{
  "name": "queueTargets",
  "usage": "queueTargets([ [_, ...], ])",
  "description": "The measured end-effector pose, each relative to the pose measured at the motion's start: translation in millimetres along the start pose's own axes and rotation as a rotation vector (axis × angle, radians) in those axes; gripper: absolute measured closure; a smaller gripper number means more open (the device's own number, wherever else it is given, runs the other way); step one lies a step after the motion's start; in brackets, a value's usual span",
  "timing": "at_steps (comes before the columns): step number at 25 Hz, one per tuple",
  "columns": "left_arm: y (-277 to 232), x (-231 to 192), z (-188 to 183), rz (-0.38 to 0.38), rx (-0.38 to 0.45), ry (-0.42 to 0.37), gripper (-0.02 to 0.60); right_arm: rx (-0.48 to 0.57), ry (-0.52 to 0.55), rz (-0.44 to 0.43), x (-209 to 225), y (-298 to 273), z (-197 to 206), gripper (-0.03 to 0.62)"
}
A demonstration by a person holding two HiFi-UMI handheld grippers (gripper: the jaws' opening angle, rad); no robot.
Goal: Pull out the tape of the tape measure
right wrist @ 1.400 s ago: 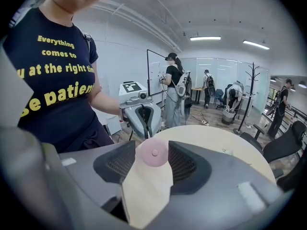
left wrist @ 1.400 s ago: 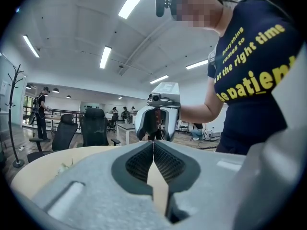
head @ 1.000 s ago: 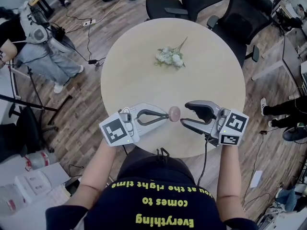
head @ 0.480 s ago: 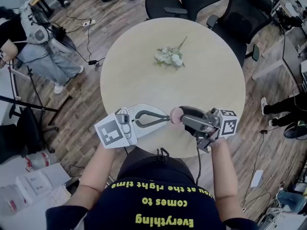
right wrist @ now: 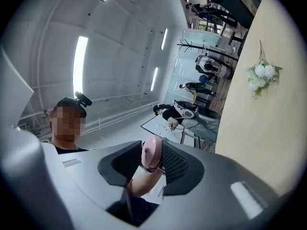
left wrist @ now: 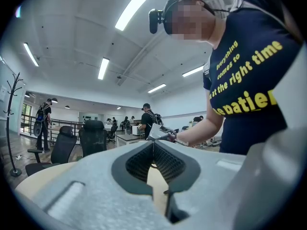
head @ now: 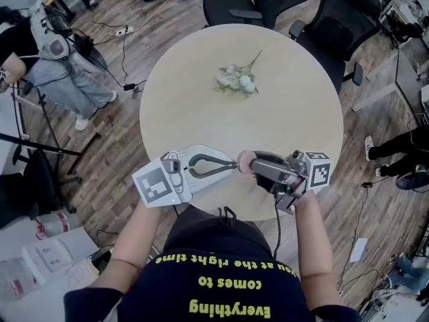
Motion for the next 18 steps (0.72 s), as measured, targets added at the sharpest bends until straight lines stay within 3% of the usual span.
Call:
queueTargets([
  [18,7.0,0.3,10.9,-0.005,-0.046,0.002,0.574,-0.071,-0.079,0.088,7.6,-4.7,9.0,0.444],
])
Point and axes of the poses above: the fingertips, and each gripper's own axes: y backward along the fingers, x to its right, z out of its underside, the point moved 5 cm from there along y, backward along the fingers, and after that the axes turned 5 degrees about -z, right-handed, at the moved point
